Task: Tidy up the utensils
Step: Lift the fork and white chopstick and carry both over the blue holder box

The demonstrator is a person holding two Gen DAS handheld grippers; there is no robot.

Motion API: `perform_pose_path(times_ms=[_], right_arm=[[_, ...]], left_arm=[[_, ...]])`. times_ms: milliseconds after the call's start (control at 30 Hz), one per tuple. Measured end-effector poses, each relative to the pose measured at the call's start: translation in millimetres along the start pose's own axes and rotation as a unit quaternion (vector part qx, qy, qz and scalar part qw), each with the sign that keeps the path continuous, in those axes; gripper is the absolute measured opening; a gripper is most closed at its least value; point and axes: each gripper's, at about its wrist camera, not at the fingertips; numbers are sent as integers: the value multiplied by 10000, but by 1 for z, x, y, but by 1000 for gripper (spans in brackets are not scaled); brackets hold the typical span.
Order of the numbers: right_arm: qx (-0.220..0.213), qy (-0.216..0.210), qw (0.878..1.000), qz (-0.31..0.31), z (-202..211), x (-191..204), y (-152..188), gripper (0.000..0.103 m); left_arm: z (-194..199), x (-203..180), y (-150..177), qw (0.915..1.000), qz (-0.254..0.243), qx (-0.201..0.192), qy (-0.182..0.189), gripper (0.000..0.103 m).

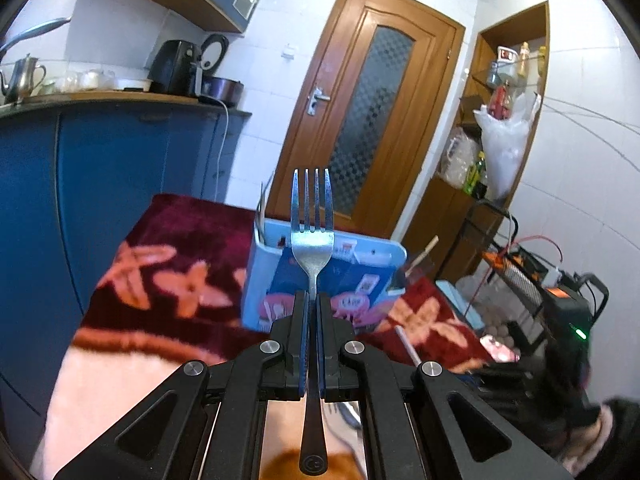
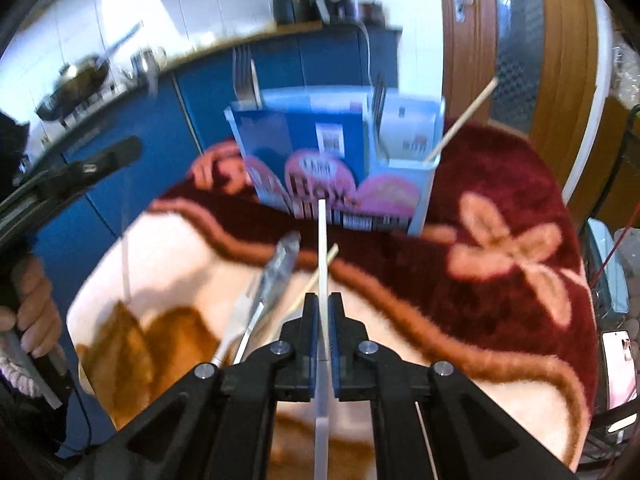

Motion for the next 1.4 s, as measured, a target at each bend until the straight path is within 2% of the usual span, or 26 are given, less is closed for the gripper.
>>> perform_pose_path(times_ms=[167, 333, 533, 867, 1000, 1200, 1400], right_arm=[[-652, 40, 9977, -189, 15, 0, 5, 6], [-1072, -20, 9934, -420, 16, -1, 10, 6], [-1266, -50, 9899, -632, 17, -10, 16, 6], [-1535, -17, 9845, -851, 28, -27, 15, 6], [-1653, -10, 9826, -849, 33, -29, 12, 6], [-1813, 118, 9804, -767, 42, -34, 2, 6], [-2027, 270, 9766, -661, 49, -38, -19, 6]], left_arm=[[-6, -5, -21, 9996, -13, -265, -105, 3], [-15, -7, -40, 9985, 40, -514, -196, 3], [-22, -13, -61, 9969, 84, -728, -276, 3], [-33, -26, -108, 9855, -160, -1560, -654, 3], [-51, -28, -114, 9846, -158, -1571, -750, 3], [-76, -20, -105, 9856, -12, -1485, -813, 3], [-86, -11, -96, 9836, 45, -1570, -889, 3]])
Point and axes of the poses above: each gripper's, at about its wrist camera, not at the fingertips, and z roughly against the way its jaws point, x to its left, y to its underside, and after that the axes turned 8 degrees about x, right-handed
